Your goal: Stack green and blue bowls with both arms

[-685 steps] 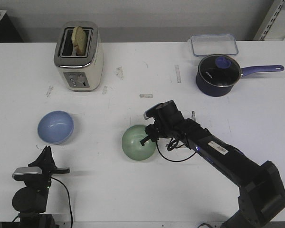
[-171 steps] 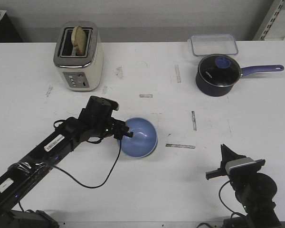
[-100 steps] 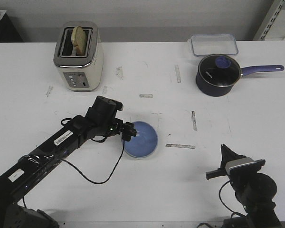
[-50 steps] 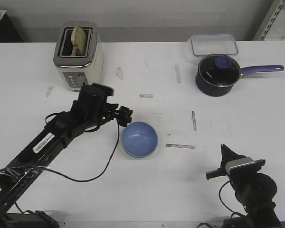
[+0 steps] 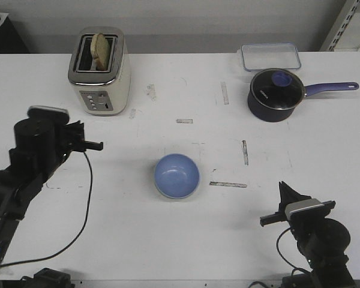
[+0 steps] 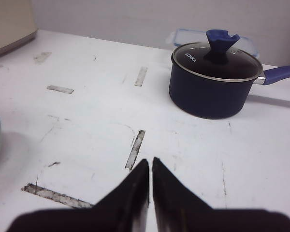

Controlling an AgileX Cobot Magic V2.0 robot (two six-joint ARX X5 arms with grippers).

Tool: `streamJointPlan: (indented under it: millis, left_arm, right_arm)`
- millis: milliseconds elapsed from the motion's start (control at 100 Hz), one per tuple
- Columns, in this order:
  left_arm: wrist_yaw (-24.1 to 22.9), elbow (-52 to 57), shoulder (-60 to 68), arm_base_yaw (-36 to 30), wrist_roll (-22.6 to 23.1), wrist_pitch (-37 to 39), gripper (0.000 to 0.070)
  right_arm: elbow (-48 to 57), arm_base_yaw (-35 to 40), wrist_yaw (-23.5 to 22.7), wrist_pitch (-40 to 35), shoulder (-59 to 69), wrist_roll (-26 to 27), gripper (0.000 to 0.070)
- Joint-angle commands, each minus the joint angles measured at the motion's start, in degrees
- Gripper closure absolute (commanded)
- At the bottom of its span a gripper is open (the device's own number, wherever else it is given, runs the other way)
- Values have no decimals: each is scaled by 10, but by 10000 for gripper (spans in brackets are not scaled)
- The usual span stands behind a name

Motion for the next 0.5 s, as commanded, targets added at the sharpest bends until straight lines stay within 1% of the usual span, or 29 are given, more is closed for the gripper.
streamJointPlan:
  millis: [0,100,290,490]
  left_arm:
    - [-2,-28,-35,23,12,14,700]
    - [-1,-97,-104,55,12,47,700]
    - [1,-257,-244,95,13,123,700]
    - [30,-388,-349,123,19,166,700]
  right_arm:
    - [-1,1,0,10,3,-1,699]
    - [-1,1,0,10,3,-2,699]
    - [-1,1,0,14,3,-1,699]
    - [-1,1,0,20,3,-2,699]
